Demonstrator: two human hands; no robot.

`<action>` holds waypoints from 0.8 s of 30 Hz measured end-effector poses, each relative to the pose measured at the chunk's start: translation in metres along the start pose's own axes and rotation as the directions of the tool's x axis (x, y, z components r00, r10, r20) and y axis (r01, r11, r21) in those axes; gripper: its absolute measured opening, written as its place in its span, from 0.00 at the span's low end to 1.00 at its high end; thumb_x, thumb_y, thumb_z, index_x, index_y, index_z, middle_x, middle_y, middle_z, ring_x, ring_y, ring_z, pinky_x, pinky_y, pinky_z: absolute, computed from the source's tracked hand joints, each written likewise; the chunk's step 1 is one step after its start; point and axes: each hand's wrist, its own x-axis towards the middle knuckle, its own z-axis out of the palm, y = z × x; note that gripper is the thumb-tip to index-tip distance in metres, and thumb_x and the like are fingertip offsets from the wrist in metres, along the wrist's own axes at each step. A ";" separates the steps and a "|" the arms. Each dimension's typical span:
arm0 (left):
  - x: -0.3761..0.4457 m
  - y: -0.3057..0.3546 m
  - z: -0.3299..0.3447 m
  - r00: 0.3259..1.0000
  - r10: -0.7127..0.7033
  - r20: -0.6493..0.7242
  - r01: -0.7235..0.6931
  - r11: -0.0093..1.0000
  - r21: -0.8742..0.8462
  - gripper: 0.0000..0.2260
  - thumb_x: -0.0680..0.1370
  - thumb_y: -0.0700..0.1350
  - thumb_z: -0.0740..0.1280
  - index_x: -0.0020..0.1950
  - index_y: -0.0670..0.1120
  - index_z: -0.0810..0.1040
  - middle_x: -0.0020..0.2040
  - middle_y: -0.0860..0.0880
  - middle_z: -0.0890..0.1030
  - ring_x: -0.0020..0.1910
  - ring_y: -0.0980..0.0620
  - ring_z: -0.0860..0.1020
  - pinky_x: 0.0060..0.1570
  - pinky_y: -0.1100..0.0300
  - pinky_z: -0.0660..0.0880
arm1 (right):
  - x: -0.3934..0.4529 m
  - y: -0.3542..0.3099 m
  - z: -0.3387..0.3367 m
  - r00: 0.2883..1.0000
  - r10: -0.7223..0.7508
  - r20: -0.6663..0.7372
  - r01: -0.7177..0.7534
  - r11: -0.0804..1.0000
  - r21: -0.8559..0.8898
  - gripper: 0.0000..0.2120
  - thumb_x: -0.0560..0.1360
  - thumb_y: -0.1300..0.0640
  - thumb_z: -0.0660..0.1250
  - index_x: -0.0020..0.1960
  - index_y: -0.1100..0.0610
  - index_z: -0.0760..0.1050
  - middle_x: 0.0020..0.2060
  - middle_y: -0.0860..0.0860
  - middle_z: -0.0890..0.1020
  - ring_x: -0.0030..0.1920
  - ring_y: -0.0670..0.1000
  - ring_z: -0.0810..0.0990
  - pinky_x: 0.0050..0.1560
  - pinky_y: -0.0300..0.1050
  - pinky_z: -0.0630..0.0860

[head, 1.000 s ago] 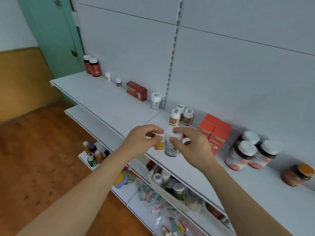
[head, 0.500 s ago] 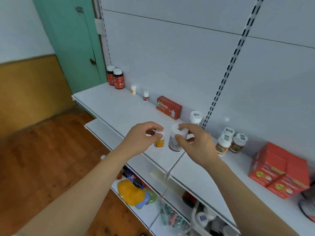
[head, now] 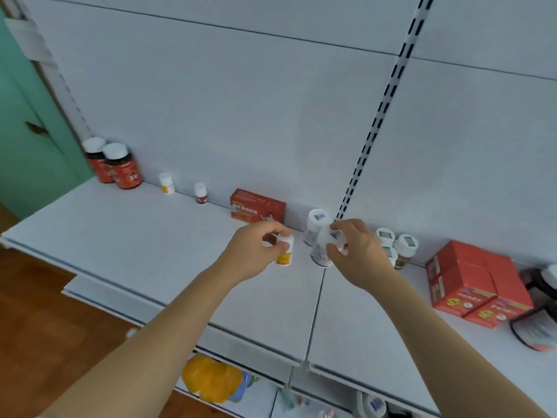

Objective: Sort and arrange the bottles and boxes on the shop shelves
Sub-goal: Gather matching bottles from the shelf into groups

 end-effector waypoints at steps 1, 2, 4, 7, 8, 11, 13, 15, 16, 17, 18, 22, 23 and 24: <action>0.004 -0.002 0.001 1.000 0.013 0.019 -0.013 1.000 0.008 0.08 0.76 0.44 0.71 0.54 0.53 0.81 0.51 0.59 0.81 0.49 0.64 0.78 0.43 0.78 0.69 | -0.001 0.002 0.002 1.000 0.016 0.013 -0.016 0.999 -0.048 0.17 0.75 0.57 0.68 0.63 0.56 0.74 0.61 0.53 0.74 0.49 0.56 0.79 0.47 0.45 0.73; 0.007 -0.004 0.002 0.999 0.026 0.037 -0.026 1.000 0.008 0.08 0.76 0.43 0.71 0.54 0.53 0.81 0.51 0.58 0.81 0.49 0.64 0.78 0.43 0.78 0.69 | -0.003 0.004 0.004 0.999 0.031 0.031 -0.028 0.996 -0.088 0.16 0.76 0.57 0.67 0.64 0.57 0.74 0.61 0.53 0.74 0.51 0.57 0.79 0.48 0.47 0.73; 0.016 -0.010 0.000 0.994 0.048 0.094 -0.048 0.999 0.002 0.08 0.76 0.43 0.71 0.54 0.52 0.81 0.51 0.58 0.81 0.49 0.65 0.78 0.43 0.78 0.69 | -0.006 0.005 0.010 0.995 0.088 0.043 -0.082 0.989 -0.123 0.15 0.77 0.59 0.66 0.63 0.58 0.73 0.62 0.53 0.73 0.53 0.60 0.78 0.50 0.51 0.75; 0.027 -0.018 -0.002 0.986 0.079 0.148 -0.080 0.997 -0.001 0.08 0.76 0.43 0.71 0.55 0.51 0.81 0.51 0.58 0.81 0.48 0.68 0.77 0.42 0.78 0.69 | -0.007 0.002 0.015 0.992 0.123 0.013 -0.118 0.973 -0.196 0.13 0.77 0.60 0.64 0.61 0.59 0.72 0.62 0.52 0.74 0.53 0.62 0.78 0.49 0.53 0.75; 0.030 -0.020 -0.003 0.983 0.089 0.162 -0.089 0.996 -0.007 0.09 0.76 0.43 0.71 0.55 0.50 0.81 0.51 0.58 0.81 0.48 0.68 0.77 0.42 0.78 0.69 | -0.005 0.001 0.015 0.991 0.131 0.003 -0.127 0.962 -0.241 0.12 0.77 0.60 0.64 0.60 0.59 0.73 0.62 0.52 0.74 0.54 0.61 0.77 0.49 0.50 0.74; 0.037 -0.024 -0.003 0.974 0.114 0.194 -0.112 0.993 -0.025 0.09 0.76 0.43 0.71 0.55 0.50 0.81 0.50 0.58 0.80 0.48 0.66 0.77 0.41 0.78 0.69 | -0.003 -0.006 0.015 0.989 0.140 -0.038 -0.144 0.925 -0.351 0.12 0.76 0.60 0.66 0.58 0.60 0.75 0.60 0.53 0.76 0.58 0.60 0.73 0.48 0.50 0.72; 0.040 -0.027 -0.003 0.971 0.129 0.200 -0.126 0.992 -0.027 0.09 0.76 0.43 0.71 0.55 0.51 0.80 0.51 0.58 0.80 0.49 0.65 0.77 0.41 0.77 0.70 | 0.000 -0.007 0.015 0.988 0.142 -0.056 -0.153 0.898 -0.413 0.13 0.73 0.61 0.67 0.57 0.60 0.77 0.59 0.54 0.77 0.59 0.61 0.72 0.50 0.54 0.74; 0.042 -0.028 -0.004 0.969 0.137 0.206 -0.136 0.991 -0.020 0.09 0.76 0.43 0.71 0.56 0.51 0.80 0.51 0.57 0.80 0.50 0.63 0.78 0.42 0.75 0.71 | 0.005 -0.005 0.016 0.985 0.156 -0.079 -0.175 0.884 -0.433 0.12 0.72 0.61 0.68 0.56 0.60 0.77 0.57 0.54 0.78 0.58 0.61 0.73 0.48 0.54 0.75; 0.043 -0.029 -0.005 0.969 0.138 0.207 -0.138 0.990 -0.016 0.09 0.76 0.43 0.71 0.56 0.51 0.80 0.52 0.57 0.80 0.50 0.62 0.78 0.44 0.73 0.72 | 0.008 -0.005 0.016 0.983 0.159 -0.089 -0.182 0.882 -0.435 0.12 0.72 0.62 0.69 0.55 0.60 0.78 0.57 0.54 0.78 0.57 0.61 0.73 0.46 0.53 0.75; 0.044 -0.030 -0.005 0.969 0.139 0.205 -0.139 0.990 -0.016 0.09 0.76 0.43 0.71 0.56 0.51 0.80 0.52 0.57 0.80 0.50 0.61 0.78 0.46 0.70 0.73 | 0.010 -0.004 0.017 0.983 0.152 -0.099 -0.181 0.879 -0.441 0.11 0.72 0.63 0.69 0.54 0.60 0.78 0.56 0.54 0.78 0.56 0.61 0.73 0.44 0.52 0.74; 0.045 -0.031 -0.006 0.970 0.140 0.201 -0.139 0.990 -0.018 0.09 0.76 0.43 0.71 0.56 0.51 0.80 0.52 0.56 0.81 0.50 0.60 0.78 0.47 0.67 0.74 | 0.013 -0.002 0.018 0.985 0.140 -0.104 -0.172 0.878 -0.446 0.11 0.71 0.65 0.68 0.53 0.61 0.78 0.55 0.55 0.78 0.55 0.61 0.73 0.43 0.50 0.72; 0.049 -0.030 -0.007 0.973 0.132 0.187 -0.134 0.991 -0.006 0.09 0.76 0.43 0.71 0.55 0.52 0.80 0.52 0.57 0.81 0.50 0.59 0.78 0.49 0.65 0.75 | 0.021 0.005 0.020 0.987 0.121 -0.106 -0.155 0.887 -0.434 0.12 0.68 0.70 0.68 0.51 0.62 0.78 0.52 0.56 0.78 0.53 0.62 0.74 0.42 0.52 0.74; 0.051 -0.029 -0.007 0.974 0.131 0.185 -0.133 0.991 0.000 0.09 0.76 0.43 0.71 0.56 0.52 0.80 0.53 0.57 0.81 0.50 0.59 0.78 0.50 0.64 0.76 | 0.023 0.006 0.020 0.988 0.113 -0.108 -0.149 0.890 -0.431 0.12 0.68 0.70 0.68 0.51 0.62 0.78 0.52 0.56 0.78 0.52 0.62 0.74 0.41 0.52 0.74; 0.052 -0.029 -0.007 0.974 0.130 0.183 -0.133 0.991 0.003 0.10 0.76 0.43 0.71 0.56 0.52 0.80 0.53 0.57 0.80 0.51 0.59 0.78 0.50 0.64 0.76 | 0.024 0.008 0.021 0.989 0.106 -0.107 -0.142 0.892 -0.429 0.13 0.68 0.71 0.68 0.51 0.63 0.78 0.52 0.57 0.78 0.52 0.62 0.75 0.41 0.52 0.74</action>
